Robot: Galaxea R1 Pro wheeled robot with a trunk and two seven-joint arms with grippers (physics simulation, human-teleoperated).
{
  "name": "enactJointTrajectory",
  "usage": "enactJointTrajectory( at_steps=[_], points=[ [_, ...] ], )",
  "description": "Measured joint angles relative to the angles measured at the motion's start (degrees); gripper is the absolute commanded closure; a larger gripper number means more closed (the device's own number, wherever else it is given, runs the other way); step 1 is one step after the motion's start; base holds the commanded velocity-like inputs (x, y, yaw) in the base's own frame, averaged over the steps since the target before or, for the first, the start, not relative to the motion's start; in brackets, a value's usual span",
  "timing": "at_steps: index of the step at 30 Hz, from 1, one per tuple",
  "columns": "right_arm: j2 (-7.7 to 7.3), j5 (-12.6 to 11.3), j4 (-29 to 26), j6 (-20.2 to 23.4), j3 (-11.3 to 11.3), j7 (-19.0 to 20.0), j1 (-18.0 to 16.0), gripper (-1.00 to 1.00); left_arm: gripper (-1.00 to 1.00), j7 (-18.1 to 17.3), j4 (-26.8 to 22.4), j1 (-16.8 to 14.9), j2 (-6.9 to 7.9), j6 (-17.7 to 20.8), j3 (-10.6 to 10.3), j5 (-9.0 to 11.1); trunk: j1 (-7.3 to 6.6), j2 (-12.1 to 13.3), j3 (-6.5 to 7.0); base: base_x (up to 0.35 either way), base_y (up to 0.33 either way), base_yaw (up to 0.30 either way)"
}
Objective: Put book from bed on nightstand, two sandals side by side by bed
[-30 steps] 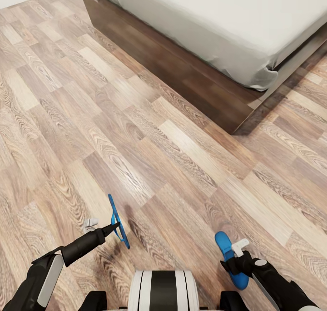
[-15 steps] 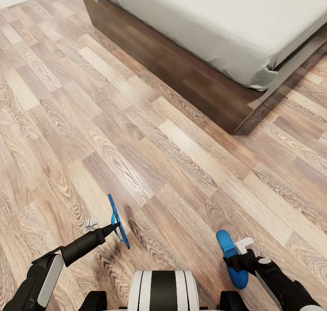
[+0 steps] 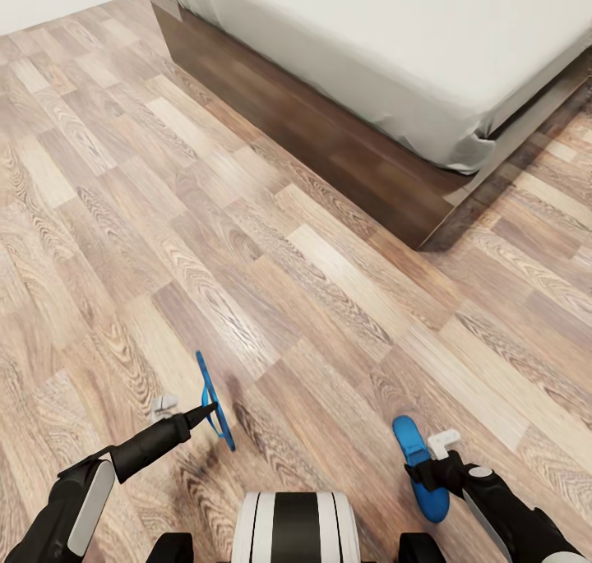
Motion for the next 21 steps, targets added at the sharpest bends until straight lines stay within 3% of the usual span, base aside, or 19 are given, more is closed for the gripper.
enactJointTrajectory(
  at_steps=[16,20,21],
  points=[
    [-0.16,-0.08,-0.02,0.24,-0.55,0.6,0.04,1.0,1.0,-0.06,0.0,0.0,0.01,0.0,-0.03,0.0,-0.41,0.21,3.55,0.0,0.0,0.0],
    [-2.76,-1.11,-0.03,0.68,-5.81,1.15,0.0,1.0,1.0,-0.01,0.01,0.01,-0.04,0.01,-0.47,0.0,-0.52,0.27,4.43,0.0,0.0,0.0],
    [-3.42,-2.38,-0.04,0.72,-8.41,1.42,0.0,1.0,1.0,0.06,0.03,0.01,-0.12,0.02,-1.05,-0.02,-0.54,0.28,4.66,0.0,0.0,0.0]
  ],
)
